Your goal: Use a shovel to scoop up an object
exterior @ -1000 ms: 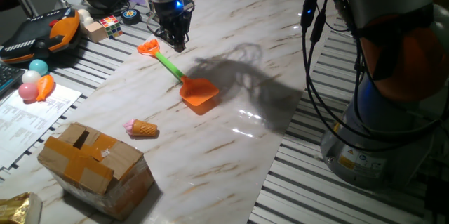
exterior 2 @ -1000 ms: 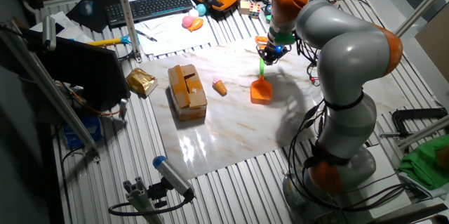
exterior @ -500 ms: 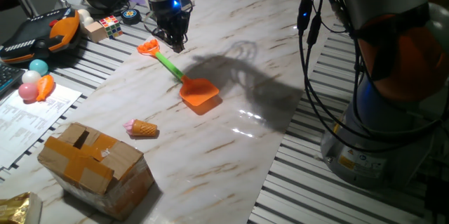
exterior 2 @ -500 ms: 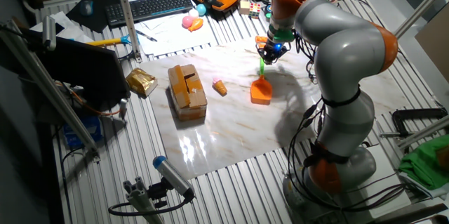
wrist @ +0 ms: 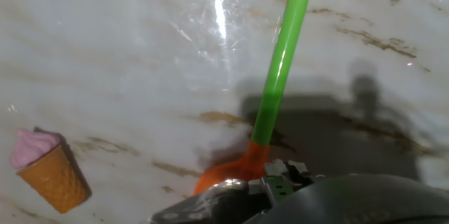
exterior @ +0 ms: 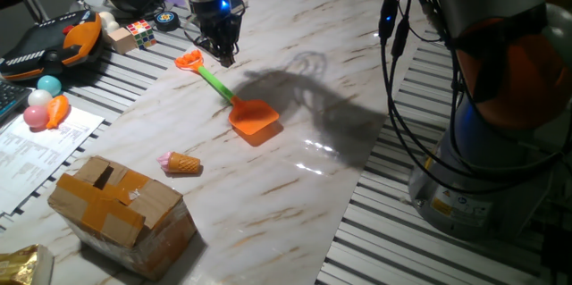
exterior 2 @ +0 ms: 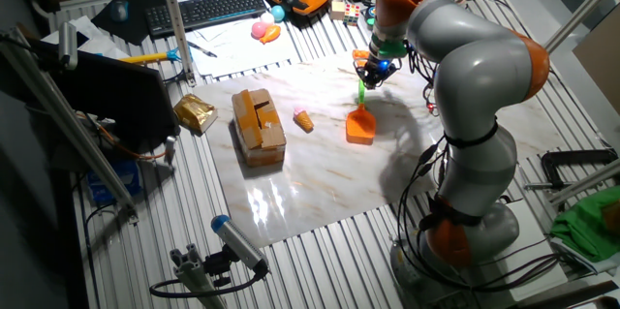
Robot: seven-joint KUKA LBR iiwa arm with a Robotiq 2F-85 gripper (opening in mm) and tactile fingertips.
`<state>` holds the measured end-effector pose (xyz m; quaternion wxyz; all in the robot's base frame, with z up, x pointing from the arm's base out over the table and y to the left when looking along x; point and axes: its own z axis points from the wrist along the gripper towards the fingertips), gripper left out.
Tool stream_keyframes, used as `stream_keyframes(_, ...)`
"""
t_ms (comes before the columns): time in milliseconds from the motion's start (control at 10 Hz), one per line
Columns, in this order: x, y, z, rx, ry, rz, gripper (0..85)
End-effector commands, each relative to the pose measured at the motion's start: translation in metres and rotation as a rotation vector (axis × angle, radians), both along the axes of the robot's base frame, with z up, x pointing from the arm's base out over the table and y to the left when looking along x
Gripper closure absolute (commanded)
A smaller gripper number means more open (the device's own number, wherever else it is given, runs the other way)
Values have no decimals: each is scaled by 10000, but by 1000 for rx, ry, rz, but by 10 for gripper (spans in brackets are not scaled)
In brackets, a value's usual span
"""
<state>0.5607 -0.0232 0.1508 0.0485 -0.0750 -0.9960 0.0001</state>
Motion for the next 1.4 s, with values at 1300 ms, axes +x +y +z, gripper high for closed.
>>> stream_keyframes(1300,355,-114,-437,45,11,-106,843)
